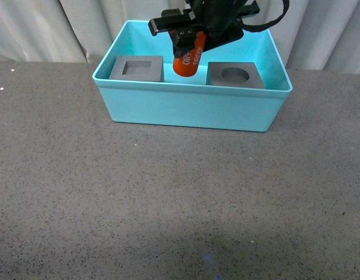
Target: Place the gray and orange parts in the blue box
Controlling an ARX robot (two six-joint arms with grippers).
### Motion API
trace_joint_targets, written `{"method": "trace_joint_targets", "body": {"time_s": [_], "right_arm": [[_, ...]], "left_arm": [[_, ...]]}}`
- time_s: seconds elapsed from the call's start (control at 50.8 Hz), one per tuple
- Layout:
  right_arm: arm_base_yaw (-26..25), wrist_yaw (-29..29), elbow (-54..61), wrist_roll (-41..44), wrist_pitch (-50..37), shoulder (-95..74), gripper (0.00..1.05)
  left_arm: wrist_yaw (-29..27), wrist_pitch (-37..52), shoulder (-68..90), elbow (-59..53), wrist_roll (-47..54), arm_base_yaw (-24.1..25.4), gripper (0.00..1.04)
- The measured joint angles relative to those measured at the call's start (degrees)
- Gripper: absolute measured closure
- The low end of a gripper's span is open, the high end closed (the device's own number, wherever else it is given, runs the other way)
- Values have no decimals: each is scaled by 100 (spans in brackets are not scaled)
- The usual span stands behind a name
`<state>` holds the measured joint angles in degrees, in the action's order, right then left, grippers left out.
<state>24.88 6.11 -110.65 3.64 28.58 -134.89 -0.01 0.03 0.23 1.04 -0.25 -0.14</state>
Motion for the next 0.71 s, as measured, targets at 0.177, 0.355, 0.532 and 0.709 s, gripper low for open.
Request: {"method": "trace_joint_targets", "body": {"time_s": [0.177,0.355,0.532,0.709], "right_arm": [[-4,68,-439,-2,234,-409,60],[11,44,-916,-48,555,-822,60],[52,0,-1001,-111,671,-1043,60],[83,-96,-1051,-136,708,-1106,60]], "left_arm": [[0,0,0,0,0,0,7],[-2,0,0,0,-2,0,7],[0,0,0,0,-2,0,7],[0,0,0,0,0,0,7]]}}
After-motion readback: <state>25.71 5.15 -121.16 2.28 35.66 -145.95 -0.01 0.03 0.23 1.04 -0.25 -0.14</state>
